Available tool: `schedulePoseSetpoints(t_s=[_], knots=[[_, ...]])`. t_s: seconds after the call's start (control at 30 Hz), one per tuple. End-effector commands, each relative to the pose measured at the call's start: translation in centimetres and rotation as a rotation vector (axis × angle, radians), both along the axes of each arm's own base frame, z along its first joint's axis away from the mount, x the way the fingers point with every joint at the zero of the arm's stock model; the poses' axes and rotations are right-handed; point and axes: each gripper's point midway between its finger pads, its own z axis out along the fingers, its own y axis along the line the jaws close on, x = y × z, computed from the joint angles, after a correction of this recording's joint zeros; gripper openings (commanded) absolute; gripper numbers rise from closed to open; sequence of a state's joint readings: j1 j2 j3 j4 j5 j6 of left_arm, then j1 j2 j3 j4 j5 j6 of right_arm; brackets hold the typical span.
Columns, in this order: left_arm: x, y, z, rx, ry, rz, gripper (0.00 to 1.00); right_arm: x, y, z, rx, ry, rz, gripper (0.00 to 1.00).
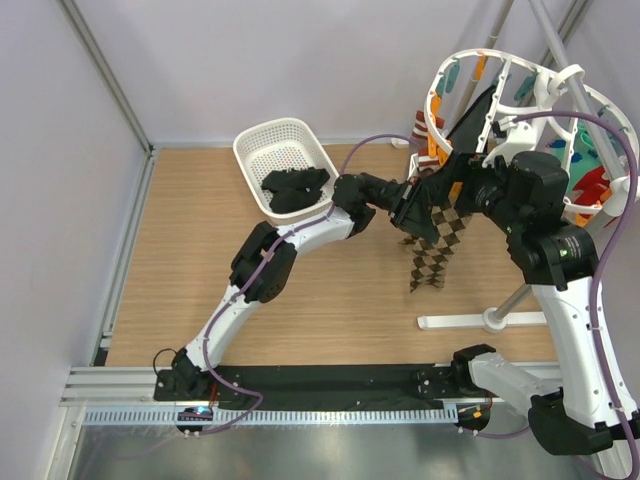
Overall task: Remove the socks clipped to the hanger
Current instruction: Remove the sock from the hanger, then place the sock in the bin.
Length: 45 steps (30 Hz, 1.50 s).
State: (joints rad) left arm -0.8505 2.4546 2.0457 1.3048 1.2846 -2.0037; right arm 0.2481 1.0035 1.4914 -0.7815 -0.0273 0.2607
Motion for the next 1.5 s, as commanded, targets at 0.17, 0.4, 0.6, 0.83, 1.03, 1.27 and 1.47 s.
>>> schedulePoseSetpoints(t_s=[0.17,0.4,0.6,0.83,1.03,1.27,1.47], knots=[[-1.5,1.9,0.6,-0.097,-0.124,-0.050,0.00,0.3,-0.6,3.0,-0.002,-0.134,-0.016,0.73],[-1.0,2.1,0.3,-0.081,-0.119,-0.047,0.00,0.4,-0.7,3.2,-0.014,-0.144,-0.011,0.56],[-0.7,2.1,0.0,-0.070,-0.108,-0.044,0.00,0.2,-0.8,3.6,-0.019,-0.153,-0.010,0.35],[-0.5,2.0,0.1,-0.075,-0.101,-0.039,0.00,-0.1,-0.6,3.8,-0.029,-0.160,0.011,0.01],[-0.5,2.3,-0.3,-0.054,-0.085,-0.037,0.00,-0.2,-0.8,3.8,-0.037,-0.149,0.001,0.01],[2.8,6.6,0.3,-0.055,-0.030,0.141,0.00,-1.4,-1.1,4.6,-0.044,-0.130,0.006,0.01],[6.7,10.1,2.0,-0.041,-0.002,0.327,0.00,-1.8,-1.1,3.7,-0.048,-0.095,0.008,0.01]])
